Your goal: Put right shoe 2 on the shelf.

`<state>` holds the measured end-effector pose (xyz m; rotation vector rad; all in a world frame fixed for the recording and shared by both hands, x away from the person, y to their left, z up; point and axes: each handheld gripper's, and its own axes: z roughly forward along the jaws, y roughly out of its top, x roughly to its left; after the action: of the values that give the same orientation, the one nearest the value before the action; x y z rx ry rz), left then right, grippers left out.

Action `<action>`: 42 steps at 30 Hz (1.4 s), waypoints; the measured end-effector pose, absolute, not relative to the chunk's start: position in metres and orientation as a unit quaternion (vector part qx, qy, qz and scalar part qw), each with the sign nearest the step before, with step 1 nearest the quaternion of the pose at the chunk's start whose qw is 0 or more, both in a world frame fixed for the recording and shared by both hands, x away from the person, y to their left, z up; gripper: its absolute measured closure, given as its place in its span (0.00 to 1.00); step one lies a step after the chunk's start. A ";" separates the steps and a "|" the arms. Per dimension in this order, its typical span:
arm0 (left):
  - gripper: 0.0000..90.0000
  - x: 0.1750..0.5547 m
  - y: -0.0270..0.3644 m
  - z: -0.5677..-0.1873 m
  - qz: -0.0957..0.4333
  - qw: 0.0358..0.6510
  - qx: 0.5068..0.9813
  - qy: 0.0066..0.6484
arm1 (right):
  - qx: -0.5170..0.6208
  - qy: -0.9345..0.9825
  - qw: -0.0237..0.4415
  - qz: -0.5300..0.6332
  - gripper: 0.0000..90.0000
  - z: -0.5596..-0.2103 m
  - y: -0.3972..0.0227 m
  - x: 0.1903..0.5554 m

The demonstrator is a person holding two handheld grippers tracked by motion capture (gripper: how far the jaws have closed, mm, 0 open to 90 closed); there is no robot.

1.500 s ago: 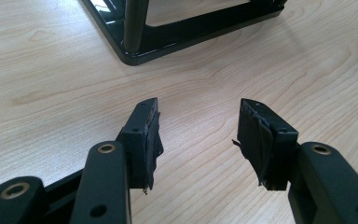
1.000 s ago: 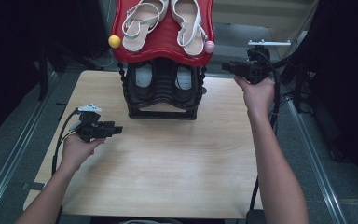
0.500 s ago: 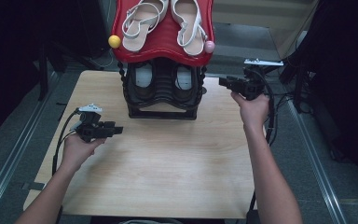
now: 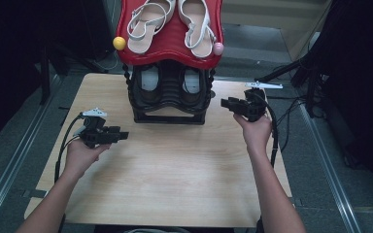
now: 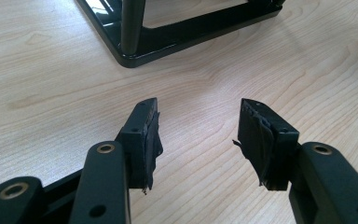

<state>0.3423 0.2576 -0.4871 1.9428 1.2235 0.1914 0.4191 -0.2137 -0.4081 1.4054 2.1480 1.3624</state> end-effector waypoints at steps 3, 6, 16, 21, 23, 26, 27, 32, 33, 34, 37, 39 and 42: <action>0.54 0.342 0.258 -0.487 0.076 0.406 0.771 0.484 | 0.478 0.735 0.115 0.467 0.68 -0.417 -0.213 0.416; 0.54 0.342 0.258 -0.487 0.076 0.406 0.771 0.484 | 0.477 0.737 0.113 0.465 0.67 -0.425 -0.212 0.411; 0.54 0.343 0.258 -0.487 0.077 0.405 0.773 0.482 | 0.477 0.740 0.100 0.463 0.66 -0.451 -0.210 0.394; 0.54 0.343 0.257 -0.488 0.076 0.405 0.773 0.482 | 0.481 0.732 0.096 0.473 0.66 -0.464 -0.212 0.385; 0.53 0.343 0.256 -0.487 0.077 0.406 0.774 0.480 | 0.482 0.732 0.096 0.473 0.66 -0.467 -0.213 0.384; 0.53 0.343 0.257 -0.487 0.077 0.405 0.775 0.479 | 0.479 0.736 0.102 0.467 0.66 -0.470 -0.213 0.381; 0.53 0.344 0.258 -0.488 0.077 0.406 0.774 0.480 | 0.479 0.736 0.101 0.467 0.66 -0.471 -0.213 0.381; 0.53 0.344 0.257 -0.488 0.076 0.407 0.773 0.480 | 0.481 0.740 0.100 0.460 0.66 -0.476 -0.213 0.380; 0.53 0.344 0.257 -0.488 0.076 0.407 0.774 0.479 | 0.481 0.740 0.099 0.459 0.66 -0.477 -0.213 0.381; 0.53 0.344 0.257 -0.488 0.076 0.406 0.774 0.479 | 0.481 0.741 0.099 0.458 0.66 -0.478 -0.213 0.381; 0.52 0.344 0.257 -0.489 0.075 0.407 0.774 0.479 | 0.481 0.741 0.098 0.458 0.66 -0.480 -0.213 0.380; 0.52 0.344 0.257 -0.489 0.075 0.407 0.774 0.478 | 0.481 0.742 0.096 0.457 0.66 -0.481 -0.213 0.380; 0.51 0.345 0.257 -0.489 0.074 0.411 0.773 0.477 | 0.479 0.747 0.096 0.451 0.65 -0.482 -0.213 0.380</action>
<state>0.3446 0.2568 -0.4889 1.9464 1.2001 0.1870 0.3798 -0.2126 -0.4824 1.4204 2.2126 1.3377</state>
